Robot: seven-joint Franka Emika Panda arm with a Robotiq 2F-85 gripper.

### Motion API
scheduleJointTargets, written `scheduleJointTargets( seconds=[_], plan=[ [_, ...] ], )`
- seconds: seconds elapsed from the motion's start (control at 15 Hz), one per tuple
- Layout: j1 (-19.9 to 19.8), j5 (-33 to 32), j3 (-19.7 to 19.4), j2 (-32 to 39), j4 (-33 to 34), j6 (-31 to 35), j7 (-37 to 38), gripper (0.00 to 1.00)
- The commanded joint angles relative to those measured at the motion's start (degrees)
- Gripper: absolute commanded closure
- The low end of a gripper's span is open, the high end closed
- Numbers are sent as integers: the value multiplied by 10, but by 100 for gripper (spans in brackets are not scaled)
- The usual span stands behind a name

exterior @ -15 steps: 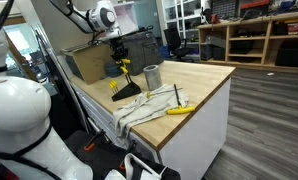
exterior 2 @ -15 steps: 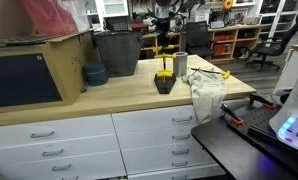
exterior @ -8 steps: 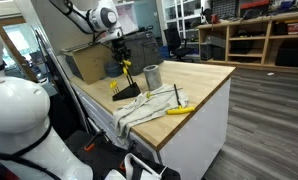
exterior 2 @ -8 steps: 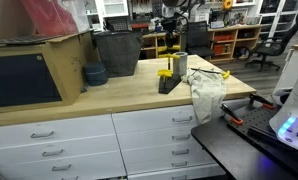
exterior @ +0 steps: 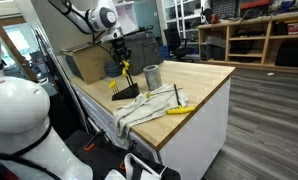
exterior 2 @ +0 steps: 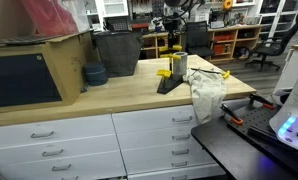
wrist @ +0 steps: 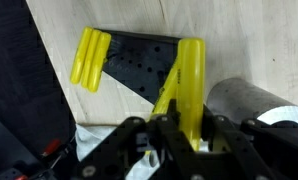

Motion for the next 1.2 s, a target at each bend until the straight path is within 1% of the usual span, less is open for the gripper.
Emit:
scheduleJointTargets(
  seconds=[0.0, 0.07, 0.13, 0.2, 0.53, 0.6, 0.67, 0.87, 0.93, 1.0, 1.07, 1.13],
  plan=[
    [-2, 0, 6, -23, -26, 17, 25, 84],
    [-2, 0, 6, -23, -26, 18, 23, 54],
    [-2, -2, 6, -24, -27, 18, 22, 52],
    [-2, -2, 7, -24, -27, 17, 22, 46],
    [0, -6, 11, -29, -31, 15, 25, 9],
    [0, -6, 11, -32, -32, 13, 27, 3],
    [-2, -2, 12, -36, -33, 11, 24, 0],
    [-4, -5, 14, -47, -33, 8, 7, 0],
    [-6, -6, 14, -49, -32, 10, 1, 25],
    [-6, -7, 14, -51, -31, 9, -4, 26],
    [-7, -8, 15, -53, -30, 9, -6, 32],
    [-7, -6, 16, -52, -29, 6, -11, 41]
  ],
)
